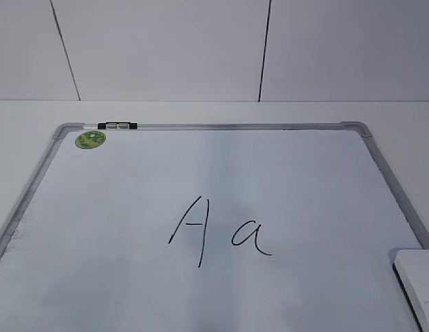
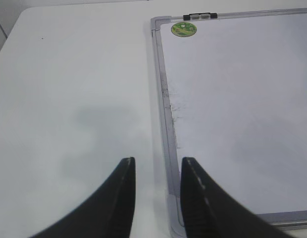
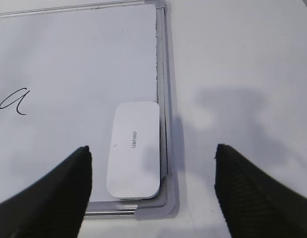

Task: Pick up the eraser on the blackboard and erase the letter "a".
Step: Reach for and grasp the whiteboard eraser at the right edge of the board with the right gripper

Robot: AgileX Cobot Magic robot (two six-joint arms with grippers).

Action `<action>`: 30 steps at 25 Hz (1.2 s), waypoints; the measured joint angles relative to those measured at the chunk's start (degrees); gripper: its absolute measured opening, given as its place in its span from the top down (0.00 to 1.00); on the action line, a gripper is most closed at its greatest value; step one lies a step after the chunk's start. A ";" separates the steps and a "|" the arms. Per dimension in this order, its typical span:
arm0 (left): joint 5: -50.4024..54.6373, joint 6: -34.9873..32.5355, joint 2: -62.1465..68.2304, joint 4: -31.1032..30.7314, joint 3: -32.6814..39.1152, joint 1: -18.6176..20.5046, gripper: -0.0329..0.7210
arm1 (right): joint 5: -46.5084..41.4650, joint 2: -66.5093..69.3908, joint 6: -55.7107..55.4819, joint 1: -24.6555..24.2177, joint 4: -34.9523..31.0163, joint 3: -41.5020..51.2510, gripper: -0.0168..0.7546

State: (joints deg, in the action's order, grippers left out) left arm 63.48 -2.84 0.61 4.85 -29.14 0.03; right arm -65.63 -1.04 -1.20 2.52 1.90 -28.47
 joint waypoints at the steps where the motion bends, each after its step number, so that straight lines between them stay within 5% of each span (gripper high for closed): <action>1: 0.00 0.00 0.00 0.00 0.00 0.00 0.65 | 0.00 0.00 0.00 0.00 0.00 0.00 0.21; 30: 0.00 0.00 0.00 0.00 0.00 0.00 0.65 | 0.00 0.00 0.00 0.00 0.00 0.00 0.21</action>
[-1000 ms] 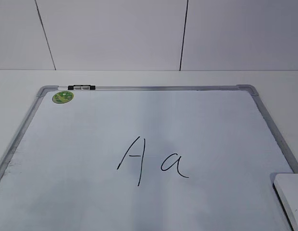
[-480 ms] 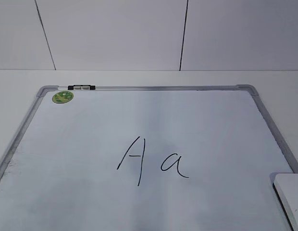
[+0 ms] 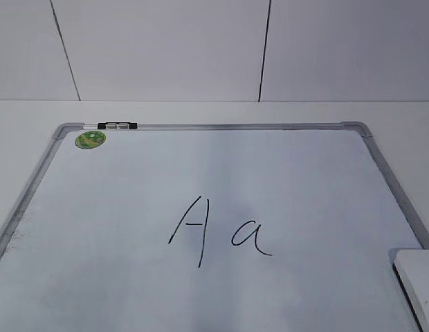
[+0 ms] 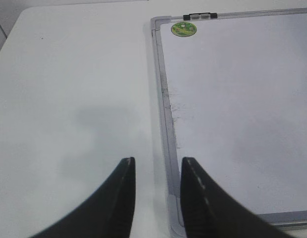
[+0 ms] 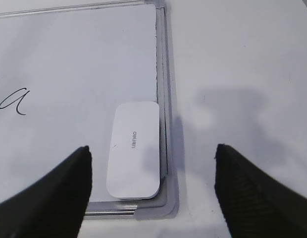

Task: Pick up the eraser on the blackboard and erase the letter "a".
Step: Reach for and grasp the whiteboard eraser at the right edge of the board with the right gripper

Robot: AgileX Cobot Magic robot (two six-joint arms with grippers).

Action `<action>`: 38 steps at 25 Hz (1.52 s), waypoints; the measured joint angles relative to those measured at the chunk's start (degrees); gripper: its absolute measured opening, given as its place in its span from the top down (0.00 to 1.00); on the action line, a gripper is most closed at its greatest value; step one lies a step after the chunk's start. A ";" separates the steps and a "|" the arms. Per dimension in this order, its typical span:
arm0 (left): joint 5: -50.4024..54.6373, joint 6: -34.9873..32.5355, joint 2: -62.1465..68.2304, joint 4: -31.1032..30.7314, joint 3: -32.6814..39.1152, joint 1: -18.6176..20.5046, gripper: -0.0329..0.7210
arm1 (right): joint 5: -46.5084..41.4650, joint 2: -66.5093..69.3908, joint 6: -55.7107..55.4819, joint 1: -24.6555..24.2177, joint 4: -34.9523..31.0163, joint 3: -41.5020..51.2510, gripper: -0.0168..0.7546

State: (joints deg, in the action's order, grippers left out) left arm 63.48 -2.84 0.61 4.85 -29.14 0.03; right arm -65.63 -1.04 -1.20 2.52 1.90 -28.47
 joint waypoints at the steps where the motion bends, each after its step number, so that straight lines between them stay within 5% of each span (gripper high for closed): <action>1: 0.00 0.00 0.00 0.00 0.00 0.00 0.65 | 0.00 0.00 0.00 0.00 0.00 0.00 0.21; 13: 0.00 0.00 0.00 0.00 0.00 0.00 0.65 | -1.05 4.31 0.60 0.00 -0.37 -0.62 0.20; 21: 0.00 0.00 0.00 0.24 0.00 0.00 0.65 | -3.01 21.65 1.20 0.00 -3.94 -3.35 0.12; 38: 0.00 0.00 0.00 3.06 0.00 0.00 0.65 | -4.96 58.44 -1.88 0.00 -9.29 -18.83 0.11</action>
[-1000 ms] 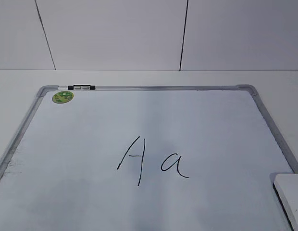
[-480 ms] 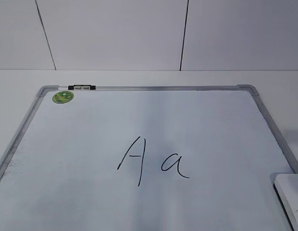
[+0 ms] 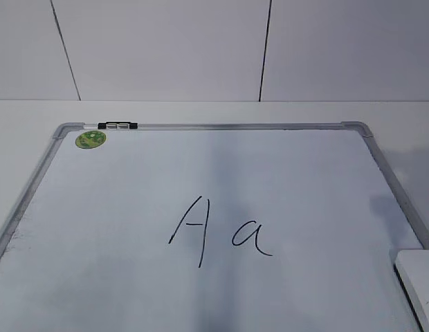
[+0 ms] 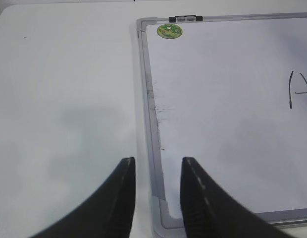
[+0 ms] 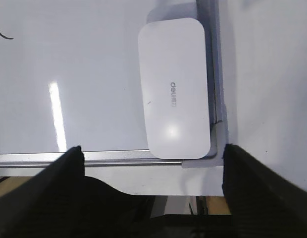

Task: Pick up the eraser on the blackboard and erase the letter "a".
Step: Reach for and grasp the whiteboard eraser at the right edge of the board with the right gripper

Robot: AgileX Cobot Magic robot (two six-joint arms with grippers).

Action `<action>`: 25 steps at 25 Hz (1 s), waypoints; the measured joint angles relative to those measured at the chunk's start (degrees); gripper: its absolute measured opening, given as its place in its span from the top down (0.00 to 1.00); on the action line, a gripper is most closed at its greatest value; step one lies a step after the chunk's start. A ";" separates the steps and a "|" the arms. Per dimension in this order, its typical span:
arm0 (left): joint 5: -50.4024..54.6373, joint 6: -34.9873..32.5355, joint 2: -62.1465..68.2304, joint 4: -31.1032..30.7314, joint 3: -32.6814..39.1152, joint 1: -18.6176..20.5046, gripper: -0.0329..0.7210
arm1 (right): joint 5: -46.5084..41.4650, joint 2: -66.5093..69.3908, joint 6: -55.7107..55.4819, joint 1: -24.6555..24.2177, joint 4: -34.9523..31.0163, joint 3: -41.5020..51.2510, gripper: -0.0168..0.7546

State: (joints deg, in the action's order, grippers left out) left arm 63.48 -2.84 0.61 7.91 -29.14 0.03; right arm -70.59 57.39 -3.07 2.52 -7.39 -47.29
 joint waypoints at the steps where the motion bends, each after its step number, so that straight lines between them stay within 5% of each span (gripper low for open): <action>1: 0.00 0.00 0.00 0.10 0.00 0.00 0.65 | 0.00 1.00 0.00 0.00 -0.21 -0.58 0.11; 15: 0.00 0.00 0.00 0.94 0.00 0.00 0.65 | 0.00 7.37 1.61 8.01 6.48 -1.12 0.11; 25: 0.00 0.00 0.00 1.03 0.00 0.00 0.65 | 0.45 15.23 1.50 8.34 5.98 -1.12 0.12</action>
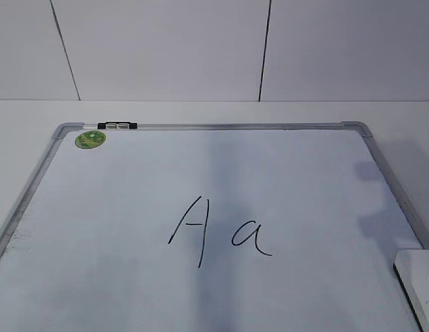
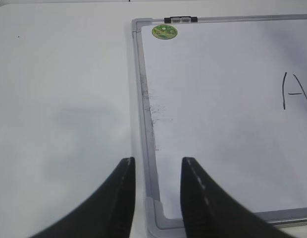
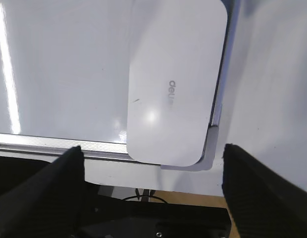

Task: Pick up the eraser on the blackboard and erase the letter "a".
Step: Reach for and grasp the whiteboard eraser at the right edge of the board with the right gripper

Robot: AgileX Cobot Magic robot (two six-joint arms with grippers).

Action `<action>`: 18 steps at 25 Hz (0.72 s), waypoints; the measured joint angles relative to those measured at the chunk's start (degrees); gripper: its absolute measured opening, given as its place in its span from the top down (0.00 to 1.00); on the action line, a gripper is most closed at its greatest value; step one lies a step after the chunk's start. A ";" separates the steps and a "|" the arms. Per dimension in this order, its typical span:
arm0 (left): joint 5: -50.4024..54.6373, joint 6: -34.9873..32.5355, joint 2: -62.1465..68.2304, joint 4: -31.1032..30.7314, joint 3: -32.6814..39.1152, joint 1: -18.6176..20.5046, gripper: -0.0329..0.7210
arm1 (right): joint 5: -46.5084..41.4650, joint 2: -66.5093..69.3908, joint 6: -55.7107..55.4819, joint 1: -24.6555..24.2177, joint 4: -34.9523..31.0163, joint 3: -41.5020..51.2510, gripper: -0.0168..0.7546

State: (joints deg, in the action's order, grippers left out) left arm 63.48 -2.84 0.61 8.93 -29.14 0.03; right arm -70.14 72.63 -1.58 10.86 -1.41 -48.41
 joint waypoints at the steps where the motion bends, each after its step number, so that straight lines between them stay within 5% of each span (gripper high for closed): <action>1: 0.00 0.00 0.00 0.00 0.00 0.00 0.65 | 0.00 0.00 0.00 0.00 0.00 0.00 0.12; 18: -0.10 0.00 0.00 0.18 0.00 0.00 0.65 | 7.89 0.00 -3.40 0.00 0.00 8.97 0.13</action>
State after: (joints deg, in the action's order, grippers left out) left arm 63.38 -2.84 0.61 9.11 -29.14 0.03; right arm -62.25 72.63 -4.97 10.86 -1.41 -39.45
